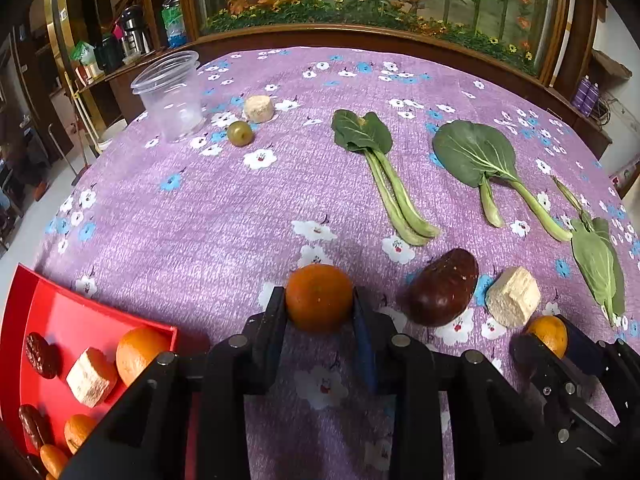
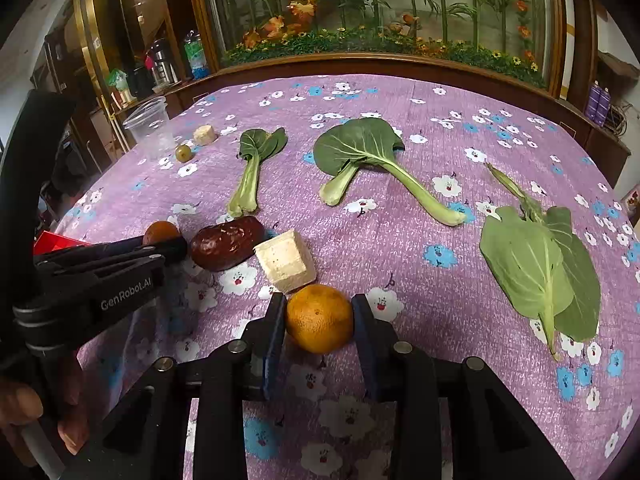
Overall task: Organize fruits
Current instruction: 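Grasp a mandarin with the left tool while the right tool grasps another mandarin, then carry the mandarin with the left tool while the right tool carries its mandarin over the tray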
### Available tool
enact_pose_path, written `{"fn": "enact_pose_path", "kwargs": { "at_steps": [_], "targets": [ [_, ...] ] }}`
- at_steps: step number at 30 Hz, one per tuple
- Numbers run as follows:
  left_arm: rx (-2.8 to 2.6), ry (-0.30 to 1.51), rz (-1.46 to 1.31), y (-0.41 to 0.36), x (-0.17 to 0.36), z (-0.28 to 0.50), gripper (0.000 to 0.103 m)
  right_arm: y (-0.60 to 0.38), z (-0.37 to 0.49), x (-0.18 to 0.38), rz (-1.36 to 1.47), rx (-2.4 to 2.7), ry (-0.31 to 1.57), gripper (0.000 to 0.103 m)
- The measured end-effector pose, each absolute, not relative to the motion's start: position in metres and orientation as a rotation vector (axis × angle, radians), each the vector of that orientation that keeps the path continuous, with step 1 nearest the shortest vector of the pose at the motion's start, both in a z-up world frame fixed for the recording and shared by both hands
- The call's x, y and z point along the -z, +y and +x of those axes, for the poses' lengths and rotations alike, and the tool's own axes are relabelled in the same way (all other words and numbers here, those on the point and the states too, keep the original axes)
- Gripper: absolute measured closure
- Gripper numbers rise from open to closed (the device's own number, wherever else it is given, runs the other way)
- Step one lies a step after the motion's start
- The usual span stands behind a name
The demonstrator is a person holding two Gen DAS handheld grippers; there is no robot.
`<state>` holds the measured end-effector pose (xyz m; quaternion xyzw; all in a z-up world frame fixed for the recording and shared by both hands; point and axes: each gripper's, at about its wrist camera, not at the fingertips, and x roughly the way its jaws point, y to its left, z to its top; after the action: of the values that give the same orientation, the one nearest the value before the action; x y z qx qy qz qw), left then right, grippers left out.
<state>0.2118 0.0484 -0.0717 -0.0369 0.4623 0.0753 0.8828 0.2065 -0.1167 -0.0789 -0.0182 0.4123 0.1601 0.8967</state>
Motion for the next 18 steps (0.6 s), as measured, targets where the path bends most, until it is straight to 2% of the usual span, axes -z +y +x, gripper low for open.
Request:
{"fn": "enact_pose_path", "kwargs": {
  "at_steps": [7, 18],
  "targets": [
    [-0.134, 0.909, -0.069, 0.038, 0.051, 0.177, 0.073, -0.121, 0.185, 0.070, -0.054, -0.336, 0.837, 0.067],
    [0.031, 0.838, -0.125, 0.040, 0.034, 0.082, 0.073, -0.119, 0.114, 0.045, -0.065, -0.357, 0.773, 0.067]
  ]
}}
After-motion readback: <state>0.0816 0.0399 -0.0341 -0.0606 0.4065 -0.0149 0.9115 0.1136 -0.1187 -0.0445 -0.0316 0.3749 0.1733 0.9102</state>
